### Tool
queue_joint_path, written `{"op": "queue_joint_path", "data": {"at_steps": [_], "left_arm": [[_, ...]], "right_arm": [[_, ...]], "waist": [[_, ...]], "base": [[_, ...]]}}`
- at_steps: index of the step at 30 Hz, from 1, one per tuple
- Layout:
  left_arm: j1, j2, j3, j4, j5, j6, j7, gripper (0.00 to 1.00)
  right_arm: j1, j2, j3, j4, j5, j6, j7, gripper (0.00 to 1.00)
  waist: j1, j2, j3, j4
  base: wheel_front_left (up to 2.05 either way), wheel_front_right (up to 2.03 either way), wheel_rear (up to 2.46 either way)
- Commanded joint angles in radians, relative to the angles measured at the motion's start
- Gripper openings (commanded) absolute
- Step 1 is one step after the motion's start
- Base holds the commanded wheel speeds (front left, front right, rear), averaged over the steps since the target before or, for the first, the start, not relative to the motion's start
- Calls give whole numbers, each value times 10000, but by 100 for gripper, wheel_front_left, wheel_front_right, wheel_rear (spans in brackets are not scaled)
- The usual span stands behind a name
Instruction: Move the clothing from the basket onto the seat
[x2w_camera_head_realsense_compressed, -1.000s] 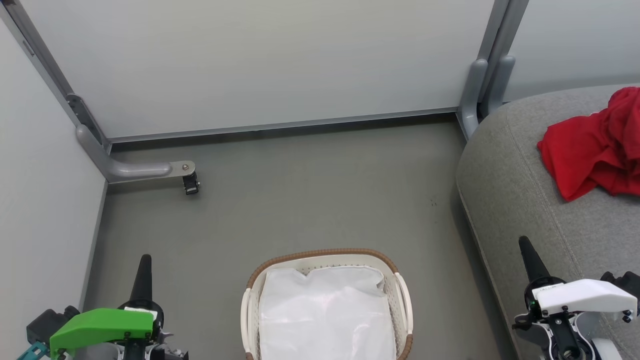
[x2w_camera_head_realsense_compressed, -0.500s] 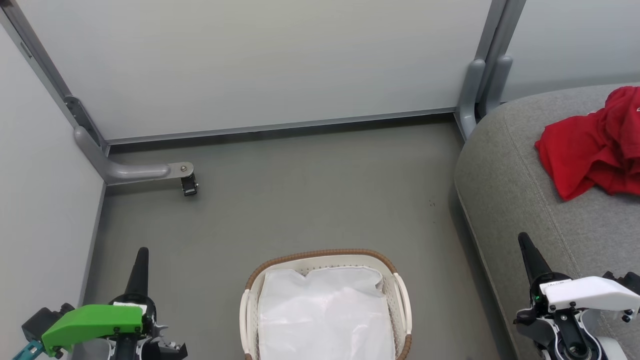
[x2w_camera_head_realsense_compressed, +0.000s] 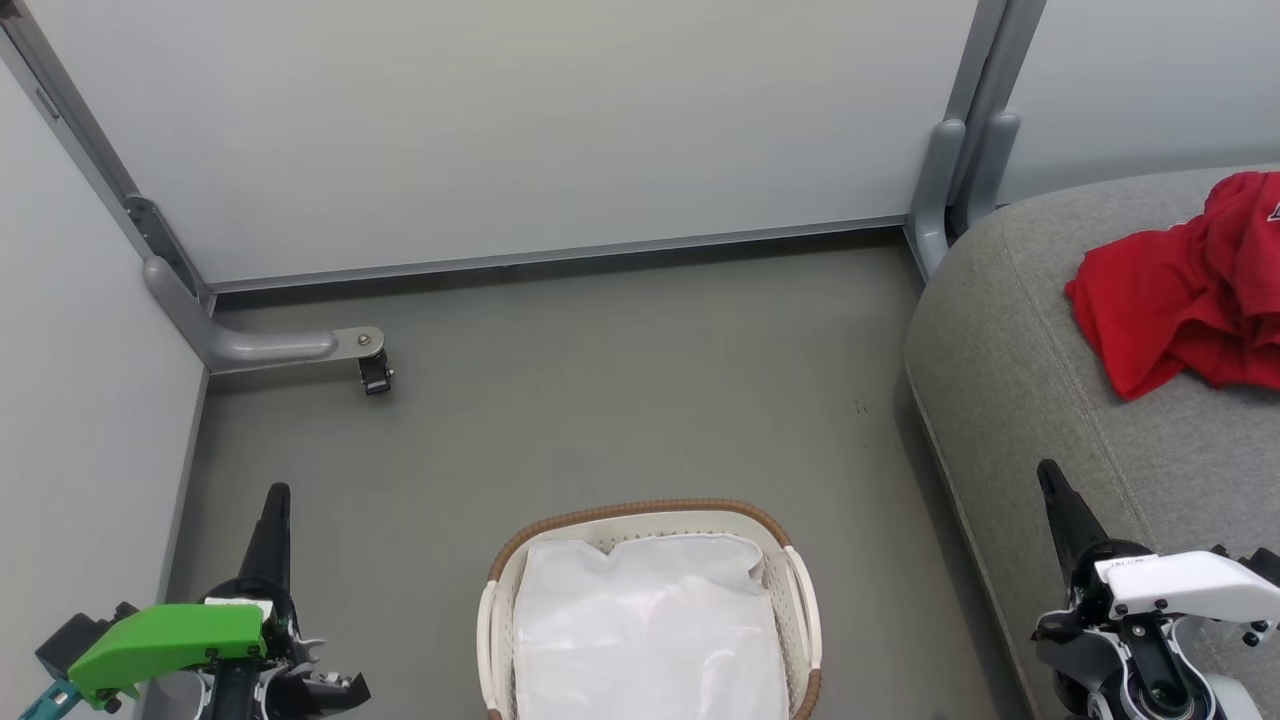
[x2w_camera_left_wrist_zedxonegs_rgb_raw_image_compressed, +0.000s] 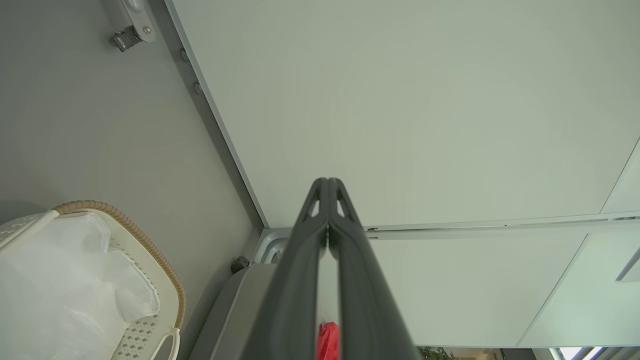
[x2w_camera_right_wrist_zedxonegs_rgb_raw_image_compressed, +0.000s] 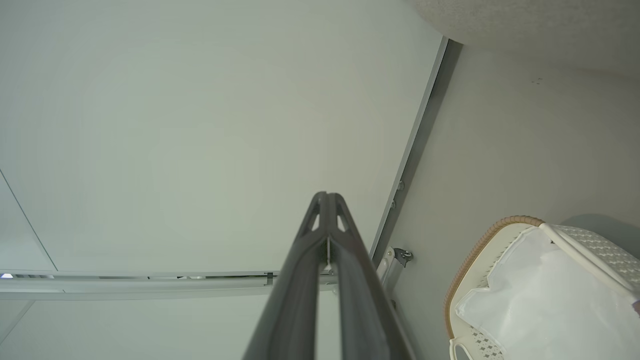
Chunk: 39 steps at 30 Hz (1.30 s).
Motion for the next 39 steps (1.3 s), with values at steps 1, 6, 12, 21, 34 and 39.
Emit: {"op": "queue_joint_path", "data": {"at_steps": [1, 6, 12, 21, 34, 39], "left_arm": [[-231, 22, 54, -89, -202, -54, 48, 0], [-232, 22, 118, -106, -519, -77, 141, 0], [-293, 23, 182, -130, -870, -110, 244, 0], [-296, 23, 226, -137, -1171, -120, 351, 0], [-296, 23, 224, -138, -1172, -119, 350, 0], [-296, 23, 223, -138, -1171, -119, 350, 0]], "right_arm": [[-164, -61, -37, -72, 199, -5, 86, 0], [-164, -64, -60, -88, 541, -6, 174, 0], [-179, -66, -90, -103, 935, -3, 283, 0], [-173, -68, -114, -120, 1269, -4, 374, 0], [-172, -69, -111, -118, 1270, -4, 373, 0], [-172, -69, -111, -118, 1270, -4, 373, 0]], "waist": [[0, 0, -2, -5], [0, 0, -10, -24], [0, 0, -20, -46], [0, 0, -29, -69], [0, 0, -29, -69], [0, 0, -29, -69]], "base": [[0, 0, 0], [0, 0, 0], [0, 0, 0], [0, 0, 0], [0, 0, 0], [0, 0, 0]]}}
